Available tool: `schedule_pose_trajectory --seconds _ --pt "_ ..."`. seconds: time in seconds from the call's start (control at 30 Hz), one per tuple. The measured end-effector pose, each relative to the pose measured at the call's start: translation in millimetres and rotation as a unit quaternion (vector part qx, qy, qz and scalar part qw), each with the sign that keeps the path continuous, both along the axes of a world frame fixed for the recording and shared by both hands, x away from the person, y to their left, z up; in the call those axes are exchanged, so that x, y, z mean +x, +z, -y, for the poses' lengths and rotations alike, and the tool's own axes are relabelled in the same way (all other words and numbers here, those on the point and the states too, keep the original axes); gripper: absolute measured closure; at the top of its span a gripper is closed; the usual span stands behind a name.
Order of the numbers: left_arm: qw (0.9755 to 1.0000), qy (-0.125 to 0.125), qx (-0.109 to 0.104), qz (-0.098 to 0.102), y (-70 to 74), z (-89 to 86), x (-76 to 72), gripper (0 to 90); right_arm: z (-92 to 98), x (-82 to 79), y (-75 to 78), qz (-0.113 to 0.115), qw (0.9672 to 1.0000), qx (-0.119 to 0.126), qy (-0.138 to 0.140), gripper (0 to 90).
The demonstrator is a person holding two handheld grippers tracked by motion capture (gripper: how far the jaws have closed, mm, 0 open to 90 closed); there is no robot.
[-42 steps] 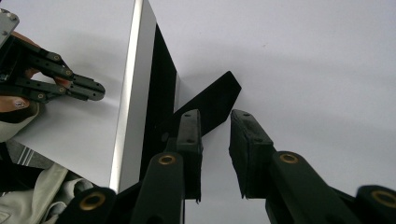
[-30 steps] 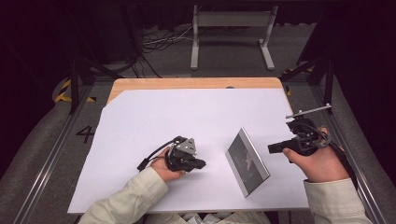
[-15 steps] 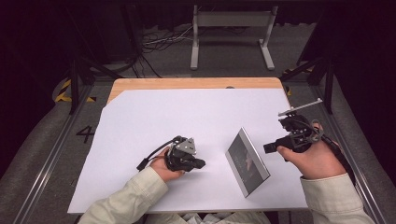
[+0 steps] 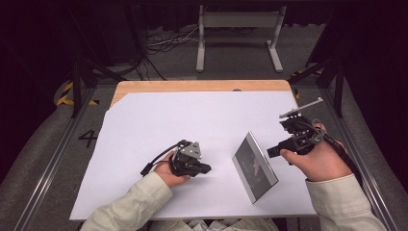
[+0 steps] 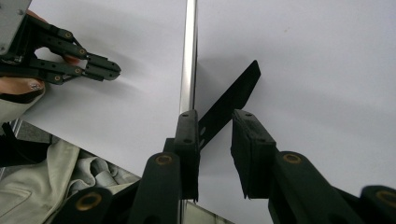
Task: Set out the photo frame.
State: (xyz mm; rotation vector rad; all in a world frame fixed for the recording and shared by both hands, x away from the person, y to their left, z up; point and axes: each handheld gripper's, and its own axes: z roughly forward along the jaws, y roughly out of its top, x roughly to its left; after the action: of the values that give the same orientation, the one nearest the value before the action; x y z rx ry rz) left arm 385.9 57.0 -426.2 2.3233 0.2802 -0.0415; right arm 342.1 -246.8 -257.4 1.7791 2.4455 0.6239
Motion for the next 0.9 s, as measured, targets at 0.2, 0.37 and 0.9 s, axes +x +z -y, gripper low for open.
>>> schedule_pose_trajectory --seconds 0.2,0.37,0.9 --pt "1.0 -0.001 0.001 0.0 -0.4 0.3 0.3 86.6 -5.4 0.8 -0.9 -0.001 1.0 0.003 0.007 71.1" --pt "1.0 -0.002 0.0 0.0 -0.3 0.2 0.2 86.5 -10.2 1.8 -2.1 -0.003 0.9999 0.006 0.013 70.4" --pt "1.0 -0.001 0.0 -0.001 0.0 -0.2 0.1 86.0 -18.7 9.9 -18.2 -0.022 0.9996 0.008 0.018 70.2"
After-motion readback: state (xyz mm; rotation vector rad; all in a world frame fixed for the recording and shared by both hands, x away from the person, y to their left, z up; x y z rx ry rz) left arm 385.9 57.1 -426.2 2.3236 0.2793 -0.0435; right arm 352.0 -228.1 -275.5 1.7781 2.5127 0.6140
